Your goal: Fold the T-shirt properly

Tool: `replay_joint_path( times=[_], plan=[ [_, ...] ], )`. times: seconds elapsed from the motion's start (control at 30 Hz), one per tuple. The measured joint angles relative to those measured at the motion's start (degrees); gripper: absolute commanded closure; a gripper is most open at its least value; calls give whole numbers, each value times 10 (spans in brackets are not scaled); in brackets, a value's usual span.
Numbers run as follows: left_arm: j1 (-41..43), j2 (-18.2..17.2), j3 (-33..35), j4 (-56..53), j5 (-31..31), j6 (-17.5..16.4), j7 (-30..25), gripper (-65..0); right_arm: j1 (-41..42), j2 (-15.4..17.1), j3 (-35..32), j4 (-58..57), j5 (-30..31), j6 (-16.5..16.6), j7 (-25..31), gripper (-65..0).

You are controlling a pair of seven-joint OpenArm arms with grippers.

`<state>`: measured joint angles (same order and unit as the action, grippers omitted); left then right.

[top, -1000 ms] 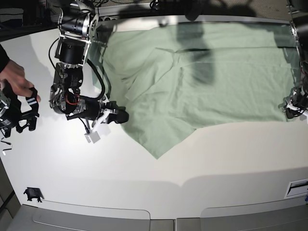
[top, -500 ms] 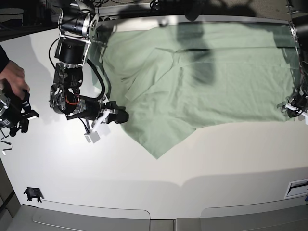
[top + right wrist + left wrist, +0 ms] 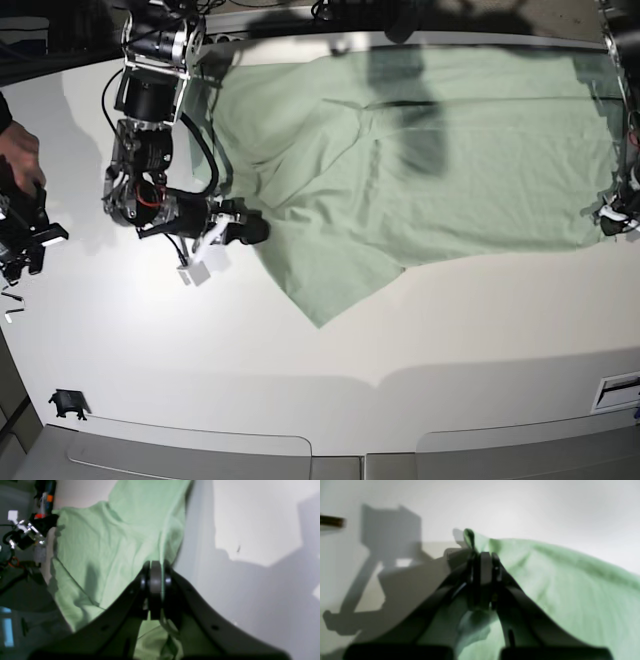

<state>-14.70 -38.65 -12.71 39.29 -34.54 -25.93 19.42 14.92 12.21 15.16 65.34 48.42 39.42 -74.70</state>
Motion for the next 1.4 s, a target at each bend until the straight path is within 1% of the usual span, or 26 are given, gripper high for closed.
replay_joint_path(
  times=[0.1, 0.27, 0.3, 0.47, 0.57, 0.63, 0.7, 0.8, 0.83, 1.03, 1.2, 1.23, 1.4],
  plan=[
    [49, 1, -33, 71, 0, -2, 4, 0, -30, 0, 0, 59, 15, 1, -11, 0],
    [117, 1, -77, 165, -2, -4, 27, 0, -70, 0, 0, 141, 16, 2, -13, 0],
    [130, 1, -86, 181, -2, -5, 35, 0, -79, 0, 0, 149, 16, 3, -13, 0],
    [186, 1, -144, 234, -3, -5, 37, 0, -123, 0, 0, 162, 14, 3, -15, 0],
    [208, 1, -170, 249, -3, -5, 58, 0, -143, 3, 3, 173, 14, 3, -22, 0],
    [219, 1, -177, 254, -3, -5, 76, 0, -156, 3, 14, 187, 14, 3, -24, 0],
    [228, 1, -181, 255, -2, -9, 81, 0, -170, 3, 25, 204, 13, 3, -24, 0],
    [238, 1, -182, 255, -11, -20, 81, 0, -192, 3, 43, 232, 17, 3, -25, 0],
    [241, 1, -182, 255, -15, -27, 89, 0, -199, 3, 49, 240, 18, 3, -25, 0],
    [245, 1, -182, 259, -62, -56, 183, 0, -247, 3, 60, 253, 20, 3, -24, 0],
    [245, 1, -182, 260, -73, -58, 240, 0, -278, 0, 60, 253, 22, 3, -23, 0],
    [245, 1, -182, 260, -72, -58, 247, 0, -282, 0, 60, 253, 22, 3, -23, 0],
    [245, 1, -182, 262, -72, -58, 246, 0, -286, 0, 60, 253, 20, 3, -23, 0]
  ],
)
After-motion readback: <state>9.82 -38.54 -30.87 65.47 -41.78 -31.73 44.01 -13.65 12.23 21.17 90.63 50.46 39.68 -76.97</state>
